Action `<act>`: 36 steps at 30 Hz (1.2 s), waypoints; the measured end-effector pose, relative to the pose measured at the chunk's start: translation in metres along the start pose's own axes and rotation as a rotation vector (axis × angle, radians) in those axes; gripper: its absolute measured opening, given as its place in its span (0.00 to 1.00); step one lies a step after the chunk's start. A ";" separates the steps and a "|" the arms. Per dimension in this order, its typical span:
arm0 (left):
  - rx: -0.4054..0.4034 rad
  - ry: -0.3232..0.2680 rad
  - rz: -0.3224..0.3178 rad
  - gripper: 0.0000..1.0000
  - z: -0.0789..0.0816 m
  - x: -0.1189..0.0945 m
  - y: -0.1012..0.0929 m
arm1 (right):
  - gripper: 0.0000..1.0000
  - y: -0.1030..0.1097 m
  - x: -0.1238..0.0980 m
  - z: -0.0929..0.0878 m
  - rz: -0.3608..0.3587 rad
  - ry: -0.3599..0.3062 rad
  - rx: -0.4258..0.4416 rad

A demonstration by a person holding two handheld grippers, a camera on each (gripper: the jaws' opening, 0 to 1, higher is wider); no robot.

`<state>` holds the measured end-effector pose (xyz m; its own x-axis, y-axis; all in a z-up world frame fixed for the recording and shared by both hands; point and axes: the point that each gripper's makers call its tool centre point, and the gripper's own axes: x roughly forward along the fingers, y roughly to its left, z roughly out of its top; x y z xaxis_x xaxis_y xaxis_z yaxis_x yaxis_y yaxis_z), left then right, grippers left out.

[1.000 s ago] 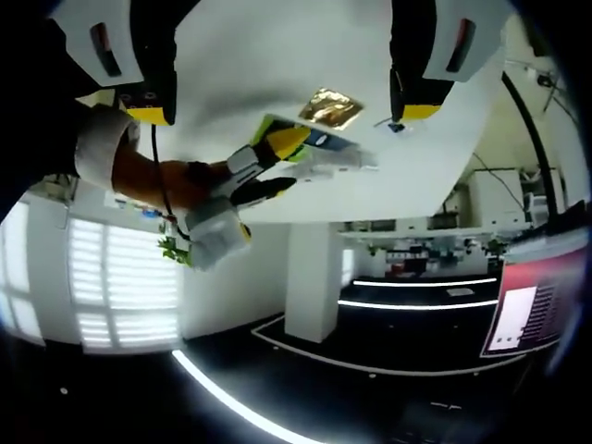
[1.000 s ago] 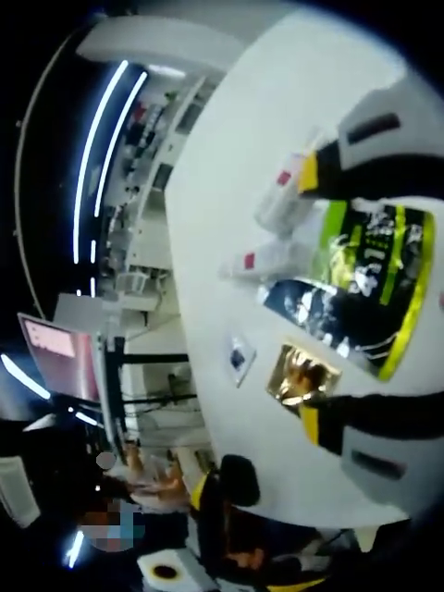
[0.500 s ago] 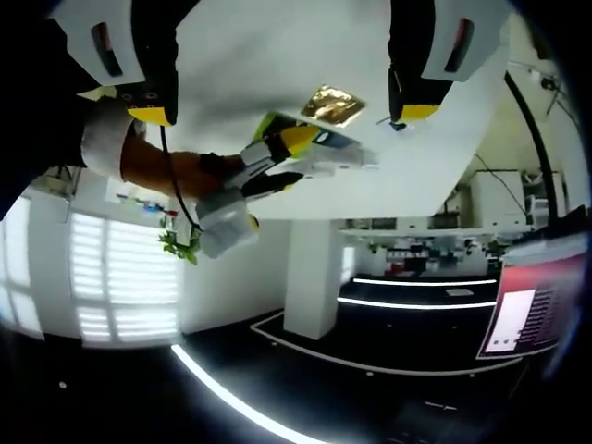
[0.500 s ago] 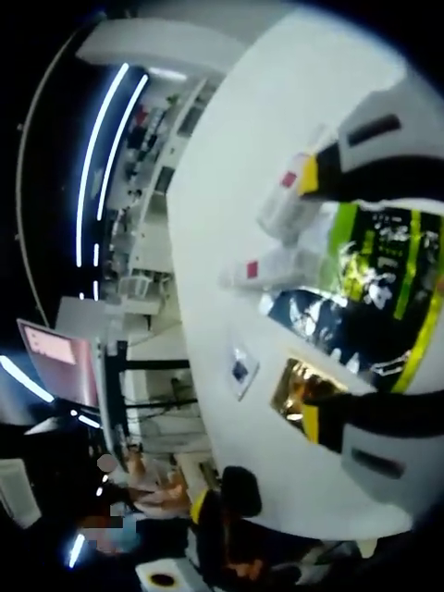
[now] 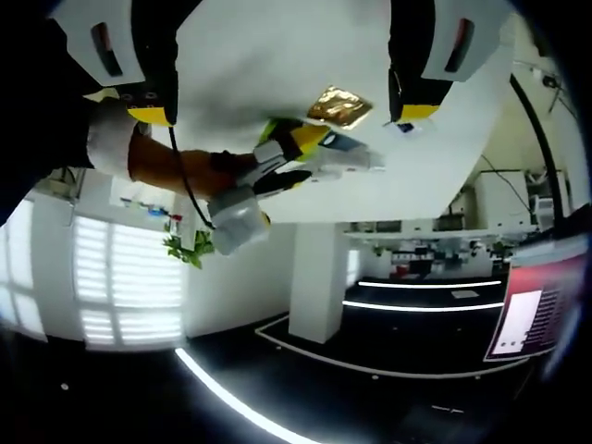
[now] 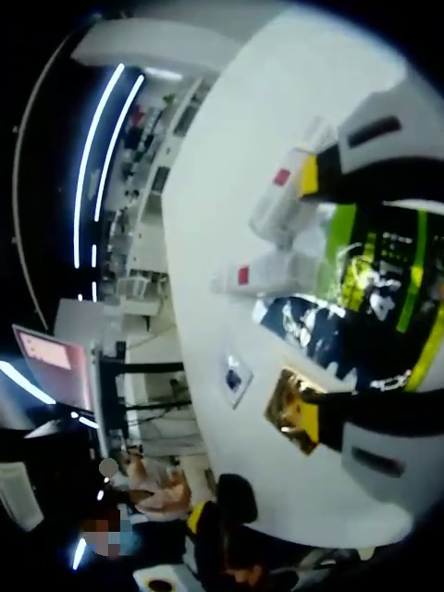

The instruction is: Arrange the skincare products in the storage area until every visible bottle or jar stands upright without overlapping.

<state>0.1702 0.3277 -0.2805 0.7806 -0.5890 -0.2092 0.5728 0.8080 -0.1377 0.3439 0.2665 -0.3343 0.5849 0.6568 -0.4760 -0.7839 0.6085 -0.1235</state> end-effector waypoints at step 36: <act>-0.007 0.004 0.003 0.96 -0.002 0.001 0.005 | 0.71 -0.001 0.021 0.006 0.024 -0.009 -0.030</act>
<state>0.1731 0.3309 -0.2835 0.7814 -0.5862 -0.2139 0.5685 0.8101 -0.1433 0.3583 0.2822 -0.3385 0.5677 0.6752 -0.4709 -0.8034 0.5791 -0.1382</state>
